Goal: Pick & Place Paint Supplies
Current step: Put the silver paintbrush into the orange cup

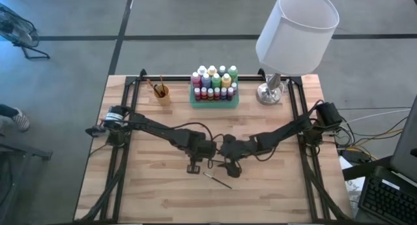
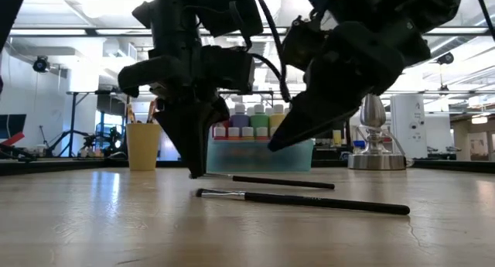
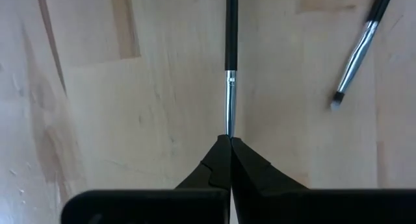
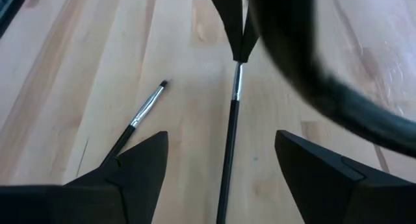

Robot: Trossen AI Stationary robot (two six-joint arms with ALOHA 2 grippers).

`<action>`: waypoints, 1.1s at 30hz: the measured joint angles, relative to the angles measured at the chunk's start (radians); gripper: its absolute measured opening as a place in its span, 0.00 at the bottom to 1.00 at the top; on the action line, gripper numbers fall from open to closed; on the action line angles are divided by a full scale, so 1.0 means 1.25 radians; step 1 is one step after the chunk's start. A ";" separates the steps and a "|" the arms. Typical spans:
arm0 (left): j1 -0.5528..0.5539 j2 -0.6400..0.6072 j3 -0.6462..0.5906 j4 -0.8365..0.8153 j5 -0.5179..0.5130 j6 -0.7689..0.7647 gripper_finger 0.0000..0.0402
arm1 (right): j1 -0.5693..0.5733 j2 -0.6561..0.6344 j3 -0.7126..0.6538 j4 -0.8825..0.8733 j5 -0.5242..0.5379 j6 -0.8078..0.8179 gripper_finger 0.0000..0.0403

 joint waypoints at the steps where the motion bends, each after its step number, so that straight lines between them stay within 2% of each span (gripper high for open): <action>1: 0.000 0.000 0.004 -0.002 0.000 0.000 0.00 | 0.000 0.003 0.003 0.001 0.000 0.000 0.69; 13: 0.000 -0.001 0.085 -0.050 -0.001 0.000 0.00 | -0.001 0.006 0.002 0.001 0.006 -0.008 0.57; 26: 0.000 -0.001 0.156 -0.108 -0.001 0.005 0.00 | -0.001 0.006 0.002 0.005 0.009 -0.008 0.50; 33: 0.000 -0.001 0.160 -0.119 -0.001 0.005 0.00 | -0.001 0.006 0.002 0.003 0.009 -0.007 0.33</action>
